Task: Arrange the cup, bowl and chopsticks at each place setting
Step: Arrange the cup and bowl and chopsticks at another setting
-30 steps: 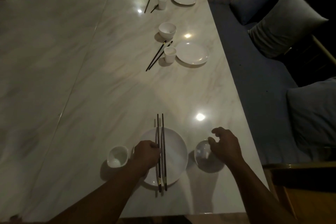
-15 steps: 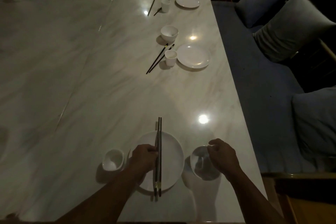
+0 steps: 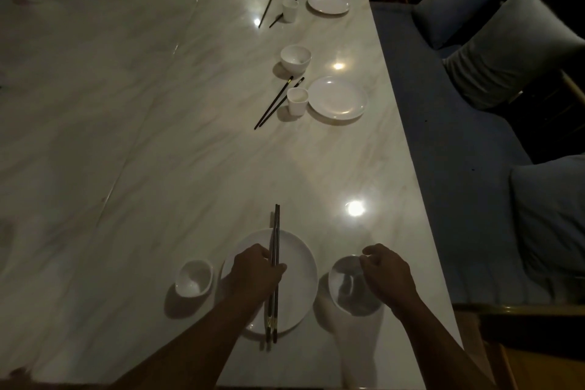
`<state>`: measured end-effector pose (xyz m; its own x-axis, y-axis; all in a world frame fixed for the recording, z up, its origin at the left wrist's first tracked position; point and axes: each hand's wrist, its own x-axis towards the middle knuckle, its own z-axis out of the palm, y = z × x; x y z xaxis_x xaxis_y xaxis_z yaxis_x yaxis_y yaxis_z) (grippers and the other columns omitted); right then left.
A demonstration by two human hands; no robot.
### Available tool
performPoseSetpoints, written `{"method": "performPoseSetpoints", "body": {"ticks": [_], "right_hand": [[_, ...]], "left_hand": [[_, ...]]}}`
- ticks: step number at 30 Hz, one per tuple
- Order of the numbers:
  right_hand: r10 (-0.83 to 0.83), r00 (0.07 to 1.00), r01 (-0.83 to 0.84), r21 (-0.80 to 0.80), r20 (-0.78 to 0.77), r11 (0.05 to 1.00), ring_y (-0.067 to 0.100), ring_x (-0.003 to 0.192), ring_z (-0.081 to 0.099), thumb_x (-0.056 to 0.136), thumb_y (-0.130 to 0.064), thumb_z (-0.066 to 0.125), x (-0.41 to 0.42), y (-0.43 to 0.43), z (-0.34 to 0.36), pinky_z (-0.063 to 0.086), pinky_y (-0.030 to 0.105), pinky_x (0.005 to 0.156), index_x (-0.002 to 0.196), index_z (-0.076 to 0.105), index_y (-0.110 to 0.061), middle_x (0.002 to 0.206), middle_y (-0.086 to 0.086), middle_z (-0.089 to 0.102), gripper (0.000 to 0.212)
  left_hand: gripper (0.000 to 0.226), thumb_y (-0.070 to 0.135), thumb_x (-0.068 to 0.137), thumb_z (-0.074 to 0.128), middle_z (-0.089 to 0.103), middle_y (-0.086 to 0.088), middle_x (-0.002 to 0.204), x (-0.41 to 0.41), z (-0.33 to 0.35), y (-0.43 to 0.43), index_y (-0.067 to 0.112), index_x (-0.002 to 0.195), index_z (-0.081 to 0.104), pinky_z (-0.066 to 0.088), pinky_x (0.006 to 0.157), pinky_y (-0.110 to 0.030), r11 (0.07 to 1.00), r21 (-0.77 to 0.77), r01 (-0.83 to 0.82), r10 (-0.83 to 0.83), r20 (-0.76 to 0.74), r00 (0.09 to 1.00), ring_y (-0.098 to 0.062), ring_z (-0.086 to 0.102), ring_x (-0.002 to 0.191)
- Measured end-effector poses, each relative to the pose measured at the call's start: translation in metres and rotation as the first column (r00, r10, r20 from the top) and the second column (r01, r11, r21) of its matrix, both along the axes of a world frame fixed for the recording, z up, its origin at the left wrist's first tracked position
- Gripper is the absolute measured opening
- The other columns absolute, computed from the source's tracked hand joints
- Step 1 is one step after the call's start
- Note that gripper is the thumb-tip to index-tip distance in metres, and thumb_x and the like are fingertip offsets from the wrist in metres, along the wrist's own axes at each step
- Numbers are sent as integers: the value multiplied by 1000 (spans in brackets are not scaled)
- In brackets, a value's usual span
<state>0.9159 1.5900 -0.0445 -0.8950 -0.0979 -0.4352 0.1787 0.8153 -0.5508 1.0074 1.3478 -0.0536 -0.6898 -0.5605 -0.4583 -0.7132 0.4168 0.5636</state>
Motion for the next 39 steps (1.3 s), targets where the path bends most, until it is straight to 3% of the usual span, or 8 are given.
{"method": "performPoseSetpoints", "body": {"ticks": [7,11,19,22,25,27,31,39], "right_hand": [[22,1000,-22,-12,-4,1000,15,95,58,94,-32,60,-1,5,-2,47,29,82,122,62,-18,116,7,66,31],[27,1000,-27,-21,-3,999,17,98,60,95,-30,59,-2,4,-2,46,29,82,123,62,-18,117,7,66,30],[40,999,-40,-14,8,999,16,92,61,95,-26,58,-5,1,-1,51,32,81,112,68,-18,97,-4,65,22],[52,999,-52,-19,16,998,18,93,63,95,-28,59,-7,3,-1,54,36,84,110,69,-20,100,-2,68,19],[60,998,-59,-30,21,998,18,92,63,95,-28,60,-7,4,0,54,36,82,108,69,-20,100,-1,69,17],[55,998,-54,-38,21,998,18,91,63,94,-28,61,-7,4,0,54,36,81,106,69,-21,99,-1,69,16],[53,998,-52,-62,15,997,17,89,63,94,-27,61,-7,4,0,54,34,79,104,69,-21,97,-2,69,14],[61,998,-59,-81,22,995,16,88,63,95,-26,60,-9,4,1,45,23,65,107,70,-19,97,-1,70,17]], "left_hand": [[25,27,77,81,73,1,93,-2,3,2,16,98,72,36,55,-12,1000,-25,14,-14,5,1000,-5,55,71],[24,30,75,82,73,3,88,0,2,1,19,92,72,48,63,-19,1000,-19,-9,9,14,1000,-7,62,71],[22,28,73,83,64,11,74,1,4,0,20,90,70,46,58,-18,999,21,-40,40,5,999,-3,60,67],[23,27,73,83,64,11,74,1,4,-1,20,90,70,50,61,-20,999,25,-39,39,-2,999,-3,60,67],[22,24,75,82,59,12,71,2,3,0,18,92,70,40,54,-13,999,38,-37,38,-14,999,1,56,64],[22,23,75,82,58,13,70,2,3,0,18,93,70,41,55,-14,998,43,-40,41,-15,999,1,56,64],[24,25,75,82,66,7,78,2,2,0,18,94,70,48,64,-20,999,25,-48,48,4,999,-7,61,71],[25,25,75,83,72,1,88,2,2,2,16,95,71,48,62,-17,999,-3,-54,54,8,999,-6,61,70]]}}
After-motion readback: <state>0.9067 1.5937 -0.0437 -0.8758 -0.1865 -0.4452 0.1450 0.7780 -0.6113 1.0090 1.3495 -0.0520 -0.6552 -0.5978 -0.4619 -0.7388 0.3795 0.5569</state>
